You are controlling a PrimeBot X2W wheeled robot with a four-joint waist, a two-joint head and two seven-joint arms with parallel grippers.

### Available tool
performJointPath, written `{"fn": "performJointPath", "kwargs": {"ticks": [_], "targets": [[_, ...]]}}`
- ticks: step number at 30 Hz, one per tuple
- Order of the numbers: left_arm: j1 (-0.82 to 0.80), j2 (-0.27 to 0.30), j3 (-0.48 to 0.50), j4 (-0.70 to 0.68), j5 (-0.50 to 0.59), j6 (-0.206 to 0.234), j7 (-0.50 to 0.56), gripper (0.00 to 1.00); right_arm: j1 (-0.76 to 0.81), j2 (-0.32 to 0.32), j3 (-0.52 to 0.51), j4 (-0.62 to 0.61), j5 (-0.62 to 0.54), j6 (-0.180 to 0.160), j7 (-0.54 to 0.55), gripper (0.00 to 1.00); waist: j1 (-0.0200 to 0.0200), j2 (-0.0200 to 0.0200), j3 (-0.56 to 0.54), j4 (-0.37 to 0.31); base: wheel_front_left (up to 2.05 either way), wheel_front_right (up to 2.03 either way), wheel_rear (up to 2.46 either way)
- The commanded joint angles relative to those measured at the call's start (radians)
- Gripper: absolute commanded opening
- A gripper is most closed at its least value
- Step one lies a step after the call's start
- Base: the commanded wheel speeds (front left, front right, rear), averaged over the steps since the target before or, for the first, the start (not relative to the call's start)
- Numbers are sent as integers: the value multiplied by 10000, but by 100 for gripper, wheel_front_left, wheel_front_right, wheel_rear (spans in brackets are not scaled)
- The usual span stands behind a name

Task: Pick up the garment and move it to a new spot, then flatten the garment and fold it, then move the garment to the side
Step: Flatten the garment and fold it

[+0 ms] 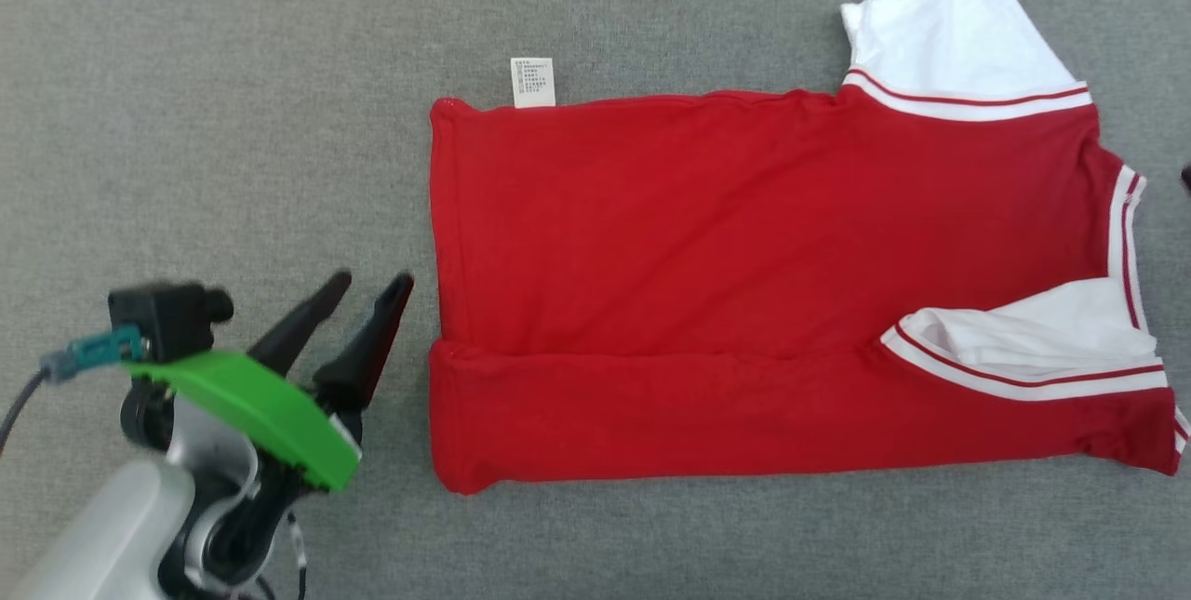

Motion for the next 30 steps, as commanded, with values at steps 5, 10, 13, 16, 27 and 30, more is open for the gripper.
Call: {"fn": "performJointPath", "kwargs": {"ticks": [5, 10, 13, 16, 27, 30], "targets": [[-2738, -930, -396, 1282, 510, -386, 614, 100, -3392, 419, 1196, 1047, -1278, -8, 553, 100, 0, 0, 2160, 654, 0, 0, 0], [-4459, -1696, -796, 2634, 703, -957, 902, 100, -5685, 824, 1933, 2630, -2473, -8, 537, 100, 0, 0, 2778, 983, 0, 0, 0], [-5091, -2015, -997, 3396, 868, -1183, 959, 100, -6551, 1085, 2135, 3613, -2916, -8, 359, 100, 0, 0, 2932, 1039, 0, 0, 0], [-5438, -2229, -1182, 3993, 1009, -1312, 925, 100, -7062, 1257, 2376, 4357, -3176, -8, 189, 100, 0, 0, 2990, 1041, 0, 0, 0], [-5913, -2601, -1786, 4802, 1006, -1695, 1074, 96, -7664, 1552, 3069, 5731, -3035, -3, -535, 100, 0, 0, 2990, 960, 0, 0, 0], [-5823, -2587, -2009, 4741, 826, -1783, 1298, 0, -7697, 1627, 3258, 5943, -2883, 9, -791, 15, 0, 0, 2937, 939, 0, 0, 0]]}}
